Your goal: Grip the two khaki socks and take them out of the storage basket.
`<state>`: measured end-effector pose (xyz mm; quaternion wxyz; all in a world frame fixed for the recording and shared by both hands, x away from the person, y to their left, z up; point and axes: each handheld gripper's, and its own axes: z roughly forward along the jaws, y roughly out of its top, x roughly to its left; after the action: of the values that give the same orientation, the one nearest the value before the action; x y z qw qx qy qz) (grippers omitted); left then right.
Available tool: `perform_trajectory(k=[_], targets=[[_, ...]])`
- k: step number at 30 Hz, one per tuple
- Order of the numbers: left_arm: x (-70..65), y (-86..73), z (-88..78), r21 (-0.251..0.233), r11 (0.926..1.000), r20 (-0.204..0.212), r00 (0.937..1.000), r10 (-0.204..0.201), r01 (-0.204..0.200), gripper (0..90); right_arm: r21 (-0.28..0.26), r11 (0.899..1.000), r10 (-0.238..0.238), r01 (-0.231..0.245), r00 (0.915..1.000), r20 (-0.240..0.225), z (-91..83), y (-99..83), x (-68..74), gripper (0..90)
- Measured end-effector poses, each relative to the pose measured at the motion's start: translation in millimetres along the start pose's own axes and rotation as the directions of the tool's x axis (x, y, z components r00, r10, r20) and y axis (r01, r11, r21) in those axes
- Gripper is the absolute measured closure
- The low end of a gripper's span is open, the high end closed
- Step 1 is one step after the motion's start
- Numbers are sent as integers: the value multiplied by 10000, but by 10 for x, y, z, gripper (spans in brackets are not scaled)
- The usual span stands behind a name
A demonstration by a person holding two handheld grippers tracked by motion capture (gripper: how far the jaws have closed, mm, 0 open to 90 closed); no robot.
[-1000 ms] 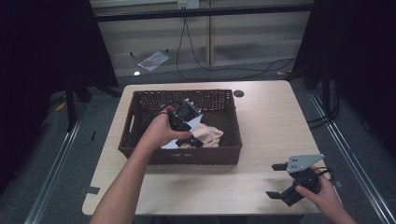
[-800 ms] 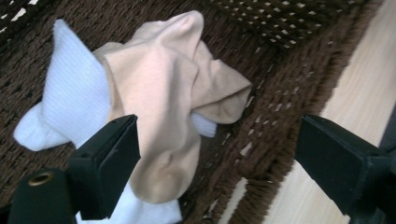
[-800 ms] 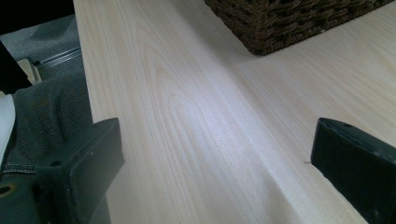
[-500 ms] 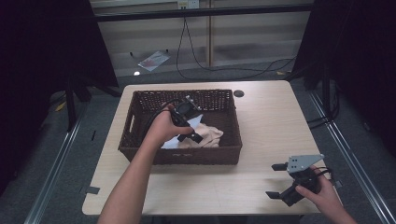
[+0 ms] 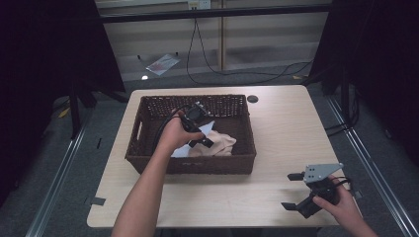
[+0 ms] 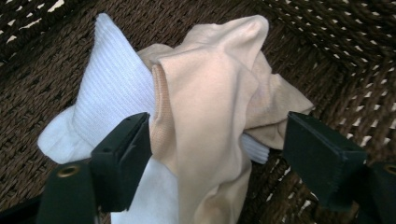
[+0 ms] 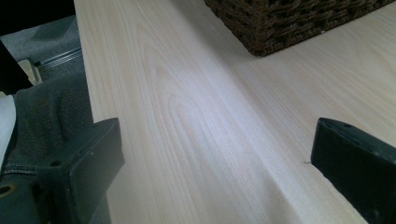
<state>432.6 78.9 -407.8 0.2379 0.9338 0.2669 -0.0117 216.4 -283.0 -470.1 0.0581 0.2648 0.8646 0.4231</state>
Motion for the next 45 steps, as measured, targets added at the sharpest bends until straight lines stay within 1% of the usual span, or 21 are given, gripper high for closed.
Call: perform_trajectory(k=[2, 5, 6, 8, 11, 12, 13, 14, 19, 22, 24, 25, 28, 30, 32, 33, 37, 42, 43, 44, 45], targets=[[17, -3, 20, 179, 9998, -115, 9999, 59, -57, 301, 4, 10000, 4, -4, 10000, -9, 2, 0, 1, 23], [37, -6, 38, 199, 9995, -349, 9991, 246, -239, 404, -9, 10000, 1, -1, 10000, -9, 1, -1, 0, 23], [42, -4, 37, 208, 9996, -384, 9991, 187, -179, 424, -10, 10000, 4, -4, 10000, -15, 1, -1, 0, 23], [44, -2, 42, 168, 9995, -444, 9987, 259, -251, 484, -16, 10000, -3, 3, 10000, -48, 6, -1, -1, 23], [36, 1, 68, 227, 9994, -340, 9991, 260, -252, 520, -23, 10000, -10, 10, 10000, -65, 7, 0, -3, 23], [24, -1, 83, 156, 9997, -354, 9992, 180, -174, 519, -22, 10000, 1, -1, 10000, -57, 7, 0, -2, 23], [22, 6, 82, 266, 9993, -325, 9991, 265, -257, 515, -21, 10000, -1, 1, 10000, -56, 7, -1, -1, 23], [16, 7, 93, 214, 9995, -254, 9994, 231, -225, 515, -14, 10000, 0, 0, 10000, -66, 7, -1, -1, 23], [21, 2, 144, 371, 9991, -300, 9993, 217, -206, 560, -23, 10000, 30, -30, 10000, -71, 15, -1, 0, 23], [26, 7, 152, 501, 9987, -279, 9995, 113, -99, 641, -15, 10000, 27, -28, 10000, -64, 14, -1, 0, 23], [19, 6, 157, 532, 9985, -344, 9993, 129, -110, 753, -5, 10000, 29, -29, 10000, -35, 12, 0, -1, 23], [16, 9, 153, 657, 9978, -298, 9995, 118, -99, 784, -19, 10000, 33, -33, 10000, -67, 14, -1, -1, 23], [11, 10, 142, 742, 9972, -305, 9995, 33, -10, 863, -2, 10000, 34, -34, 10000, -61, 12, -1, 1, 23], [14, 7, 136, 813, 9966, -132, 9999, -84, 95, 877, -7, 10000, 13, -13, 10000, -67, 9, -1, -1, 23], [18, 8, 134, 797, 9967, -126, 9998, -155, 165, 881, -5, 10000, 0, 0, 10000, -59, 9, -2, -1, 23], [20, 10, 128, 913, 9956, -36, 9997, -224, 226, 882, 1, 10000, 0, 0, 10000, -62, 10, -2, -1, 23], [26, 10, 99, 753, 9962, 76, 9990, -444, 437, 885, 0, 10000, -1, 1, 10000, -54, 8, -2, -2, 23], [40, 10, -30, 787, 9952, 144, 9981, -592, 579, 885, -6, 10000, -4, 4, 10000, -57, 5, -2, -3, 22], [38, 6, -56, 633, 9958, 195, 9975, -678, 664, 885, -11, 10000, -1, 1, 10000, -60, 5, -2, -3, 23], [36, 6, -87, 571, 9960, 176, 9974, -701, 690, 885, -7, 10000, 1, -1, 10000, -63, 5, -2, -2, 23], [35, 14, -129, 656, 9953, 102, 9974, -714, 706, 885, -12, 10000, -8, 8, 10000, -64, 5, -2, -2, 23]])
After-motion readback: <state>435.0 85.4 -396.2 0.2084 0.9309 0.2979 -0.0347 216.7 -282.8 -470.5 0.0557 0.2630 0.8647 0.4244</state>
